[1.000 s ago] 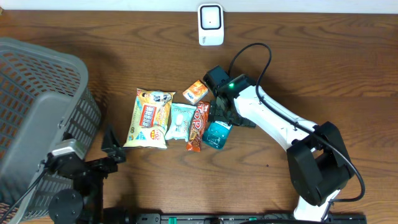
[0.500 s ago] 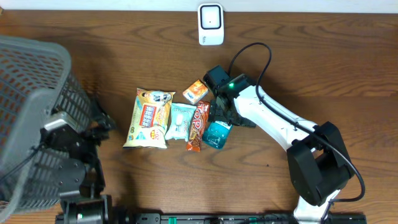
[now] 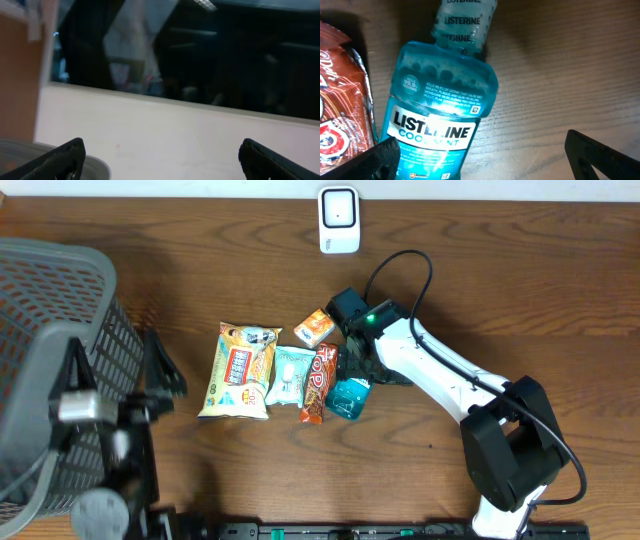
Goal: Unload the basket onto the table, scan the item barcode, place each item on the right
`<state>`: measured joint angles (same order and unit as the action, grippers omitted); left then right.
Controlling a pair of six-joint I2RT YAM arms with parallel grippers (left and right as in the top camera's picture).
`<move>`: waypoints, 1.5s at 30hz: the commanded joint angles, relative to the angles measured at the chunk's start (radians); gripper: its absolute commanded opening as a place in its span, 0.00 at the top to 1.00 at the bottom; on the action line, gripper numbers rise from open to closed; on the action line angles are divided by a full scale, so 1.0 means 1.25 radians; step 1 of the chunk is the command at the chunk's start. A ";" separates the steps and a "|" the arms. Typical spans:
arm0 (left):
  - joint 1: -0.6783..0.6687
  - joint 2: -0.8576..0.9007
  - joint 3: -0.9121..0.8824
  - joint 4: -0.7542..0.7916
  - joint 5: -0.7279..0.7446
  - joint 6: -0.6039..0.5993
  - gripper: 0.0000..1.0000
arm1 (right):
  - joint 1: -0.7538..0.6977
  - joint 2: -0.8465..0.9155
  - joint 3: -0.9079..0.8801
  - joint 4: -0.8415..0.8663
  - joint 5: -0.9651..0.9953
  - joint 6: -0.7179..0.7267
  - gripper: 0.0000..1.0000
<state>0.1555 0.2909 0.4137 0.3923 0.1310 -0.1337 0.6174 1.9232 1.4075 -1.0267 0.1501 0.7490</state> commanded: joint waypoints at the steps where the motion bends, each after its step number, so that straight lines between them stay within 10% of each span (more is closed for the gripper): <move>1: 0.002 -0.151 0.018 -0.143 0.084 0.005 0.02 | 0.004 0.000 0.013 -0.001 0.013 0.000 0.01; 17: 0.002 -0.214 0.037 -0.656 0.119 -0.086 0.02 | 0.046 0.049 0.013 0.089 -0.041 0.054 0.04; 36: 0.002 -0.214 -0.089 -0.727 0.119 -0.087 0.02 | 0.046 0.143 0.012 -0.001 0.007 0.084 0.38; 45: 0.002 -0.214 -0.092 -0.733 0.119 -0.086 0.02 | 0.032 0.143 0.013 0.000 0.013 0.015 0.28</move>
<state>0.1555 0.0242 0.3012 -0.5213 0.2680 -0.2363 0.6716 2.0705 1.4277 -1.0248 0.1242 0.7914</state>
